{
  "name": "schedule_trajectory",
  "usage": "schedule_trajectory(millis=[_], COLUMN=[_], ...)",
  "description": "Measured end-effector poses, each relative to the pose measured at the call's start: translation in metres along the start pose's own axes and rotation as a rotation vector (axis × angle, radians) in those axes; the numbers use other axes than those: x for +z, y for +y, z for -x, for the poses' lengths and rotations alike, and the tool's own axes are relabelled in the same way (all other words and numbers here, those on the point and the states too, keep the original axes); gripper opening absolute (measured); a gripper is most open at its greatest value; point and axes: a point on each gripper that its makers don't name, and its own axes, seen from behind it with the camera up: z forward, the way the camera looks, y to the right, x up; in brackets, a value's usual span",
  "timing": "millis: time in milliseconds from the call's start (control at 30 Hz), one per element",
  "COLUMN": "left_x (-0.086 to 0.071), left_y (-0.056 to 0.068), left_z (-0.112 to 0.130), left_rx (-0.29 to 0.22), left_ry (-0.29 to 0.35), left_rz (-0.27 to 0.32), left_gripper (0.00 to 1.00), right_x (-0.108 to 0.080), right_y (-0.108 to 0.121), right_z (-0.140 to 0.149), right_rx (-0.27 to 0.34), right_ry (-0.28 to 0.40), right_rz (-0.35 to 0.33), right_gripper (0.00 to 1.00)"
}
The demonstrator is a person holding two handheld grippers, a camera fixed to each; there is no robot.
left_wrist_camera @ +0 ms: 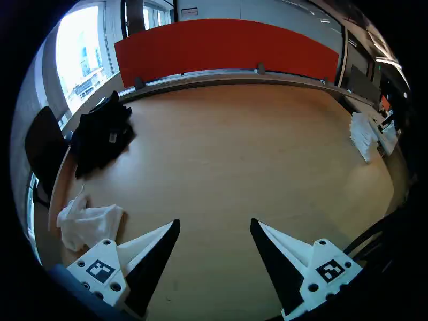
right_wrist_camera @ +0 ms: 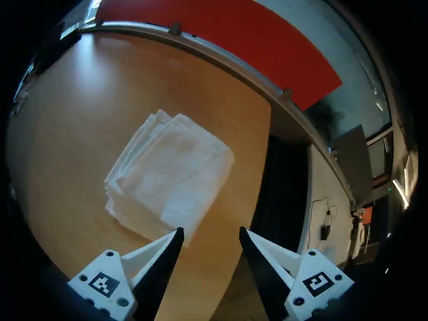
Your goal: Fold towel
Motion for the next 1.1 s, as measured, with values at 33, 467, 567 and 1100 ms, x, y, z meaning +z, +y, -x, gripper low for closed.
schedule_trajectory(millis=[33, 467, 567, 1100], left_x=[0.0, -0.002, -0.002, -0.006], left_y=[0.0, -0.002, -0.003, -0.009], left_z=[0.0, -0.003, -0.003, 0.001], left_rx=[0.0, -0.002, -0.002, -0.008], left_ry=[0.0, 0.006, 0.006, 0.004], left_rz=[0.0, -0.002, -0.004, -0.016], left_gripper=[0.98, 0.98, 0.98, 0.98], right_x=[0.0, 0.001, 0.001, 0.01], right_y=[-0.002, -0.026, -0.033, -0.062], right_z=[-0.001, -0.02, -0.026, -0.05], right_rx=[0.001, 0.022, 0.03, 0.011], right_ry=[0.004, 0.068, 0.085, 0.116], right_rz=[-0.005, -0.054, -0.07, -0.115], right_gripper=[0.84, 1.0, 1.0, 1.0])
